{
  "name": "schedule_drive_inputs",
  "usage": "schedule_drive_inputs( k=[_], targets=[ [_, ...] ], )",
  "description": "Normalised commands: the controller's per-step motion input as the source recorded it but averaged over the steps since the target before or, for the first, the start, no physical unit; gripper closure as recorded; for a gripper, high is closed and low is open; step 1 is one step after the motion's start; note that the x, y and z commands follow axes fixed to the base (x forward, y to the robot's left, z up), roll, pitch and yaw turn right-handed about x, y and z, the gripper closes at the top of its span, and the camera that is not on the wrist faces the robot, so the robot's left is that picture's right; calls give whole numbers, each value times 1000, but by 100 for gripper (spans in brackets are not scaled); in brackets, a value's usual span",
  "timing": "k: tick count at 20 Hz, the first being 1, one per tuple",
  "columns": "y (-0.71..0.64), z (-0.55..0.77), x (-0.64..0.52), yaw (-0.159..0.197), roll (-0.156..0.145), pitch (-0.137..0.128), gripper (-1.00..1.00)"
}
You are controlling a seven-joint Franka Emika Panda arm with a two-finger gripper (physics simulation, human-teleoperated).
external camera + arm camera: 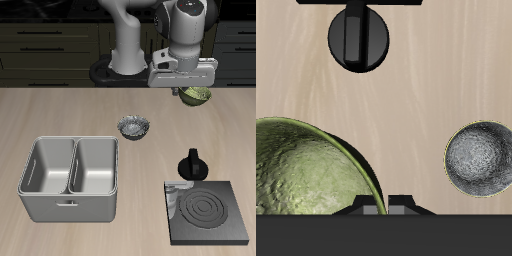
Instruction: Place the green bowl on the flat stove
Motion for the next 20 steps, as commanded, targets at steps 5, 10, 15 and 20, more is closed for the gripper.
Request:
schedule_drive_inputs(
  k=[5,10,15,20],
  targets=[
    [50,276,-9,-2,4,-45,100],
    [40,215,3,-11,7,-24,100],
    [30,144,-9,-6,13,-24,100],
    [-65,-28,174,13,-10,23,100]
  ],
)
